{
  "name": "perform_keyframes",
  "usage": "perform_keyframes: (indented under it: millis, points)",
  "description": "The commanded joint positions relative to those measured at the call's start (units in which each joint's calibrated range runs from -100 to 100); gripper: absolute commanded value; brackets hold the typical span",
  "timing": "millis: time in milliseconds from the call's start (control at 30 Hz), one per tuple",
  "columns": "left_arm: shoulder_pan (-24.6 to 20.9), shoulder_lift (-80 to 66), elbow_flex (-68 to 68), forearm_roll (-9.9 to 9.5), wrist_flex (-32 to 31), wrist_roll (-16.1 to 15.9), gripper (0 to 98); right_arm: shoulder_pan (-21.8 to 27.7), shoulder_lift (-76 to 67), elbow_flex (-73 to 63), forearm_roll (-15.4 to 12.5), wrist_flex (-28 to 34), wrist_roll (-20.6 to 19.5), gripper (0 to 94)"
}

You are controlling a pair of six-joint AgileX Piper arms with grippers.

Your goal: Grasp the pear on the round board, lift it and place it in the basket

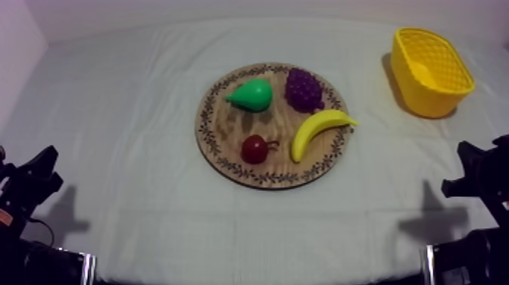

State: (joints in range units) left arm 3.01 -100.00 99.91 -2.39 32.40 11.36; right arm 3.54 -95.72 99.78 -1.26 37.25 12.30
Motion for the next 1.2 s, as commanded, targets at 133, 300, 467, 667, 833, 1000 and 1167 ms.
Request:
perform_keyframes:
  millis: [133, 300, 467, 667, 833, 1000, 1167]
  points:
    - [-0.01, 0.00, -0.02, -0.02, 0.01, 0.00, 0.1, -1.62, 0.05, -0.01, 0.01, 0.49, -2.88, 0.4]
    - [-0.01, 0.00, -0.02, -0.02, 0.01, 0.00, 0.1, -1.60, 0.05, -0.01, 0.01, 0.49, -3.07, 0.3]
    - [-0.01, 0.00, -0.02, -0.02, 0.01, 0.00, 0.1, -1.56, 0.05, -0.01, 0.01, 0.49, -3.83, 0.3]
    - [-0.01, 0.00, -0.02, -0.02, 0.01, -0.02, 0.1, -1.44, 0.35, -0.20, -0.08, 0.03, -3.80, 0.2]
    - [-0.01, 0.00, -0.02, -0.02, 0.01, -0.01, 0.1, -1.94, 7.22, -5.54, 1.72, -1.36, -4.59, 0.2]
    - [-0.01, 0.00, -0.02, -0.02, 0.01, 0.00, 0.1, -2.69, 19.23, -18.97, 1.39, -0.05, -4.58, 0.2]
    - [-0.01, 0.00, -0.02, -0.02, 0.01, 0.00, 0.1, -2.82, 32.89, -37.94, -3.09, 5.62, -1.24, 0.3]
